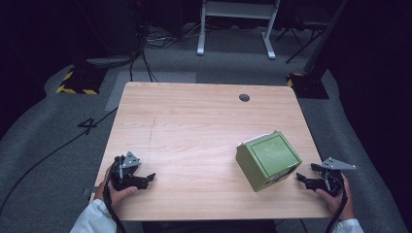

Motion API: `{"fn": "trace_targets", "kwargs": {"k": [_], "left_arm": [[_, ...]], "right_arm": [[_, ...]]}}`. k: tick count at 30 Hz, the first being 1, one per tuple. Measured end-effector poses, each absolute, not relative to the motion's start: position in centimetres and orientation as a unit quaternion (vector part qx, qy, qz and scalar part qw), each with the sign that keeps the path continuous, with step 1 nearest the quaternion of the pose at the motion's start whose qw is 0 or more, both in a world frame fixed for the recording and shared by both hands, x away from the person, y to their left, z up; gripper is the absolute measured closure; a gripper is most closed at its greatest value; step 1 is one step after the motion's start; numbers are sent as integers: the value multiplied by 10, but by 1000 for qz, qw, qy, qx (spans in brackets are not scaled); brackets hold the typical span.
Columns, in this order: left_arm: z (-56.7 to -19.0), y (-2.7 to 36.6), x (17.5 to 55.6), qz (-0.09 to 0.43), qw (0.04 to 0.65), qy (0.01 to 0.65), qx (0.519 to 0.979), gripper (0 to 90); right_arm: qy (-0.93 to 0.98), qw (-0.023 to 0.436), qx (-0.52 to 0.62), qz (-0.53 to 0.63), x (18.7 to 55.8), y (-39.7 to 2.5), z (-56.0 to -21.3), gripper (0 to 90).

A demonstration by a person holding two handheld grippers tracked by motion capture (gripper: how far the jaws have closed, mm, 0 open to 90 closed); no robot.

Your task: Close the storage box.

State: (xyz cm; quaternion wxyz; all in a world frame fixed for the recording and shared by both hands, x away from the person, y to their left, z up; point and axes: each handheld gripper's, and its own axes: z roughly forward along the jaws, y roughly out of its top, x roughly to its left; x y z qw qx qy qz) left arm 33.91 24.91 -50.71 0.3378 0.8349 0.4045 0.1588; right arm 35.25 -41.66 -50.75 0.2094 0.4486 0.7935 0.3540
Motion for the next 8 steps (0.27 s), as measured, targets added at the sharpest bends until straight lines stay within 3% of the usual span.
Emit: {"fn": "trace_targets", "kwargs": {"k": [8], "left_arm": [[-507,249,339,159,338,404,835,147]], "right_arm": [[794,210,448,354,352,-417,-507,185]]}}
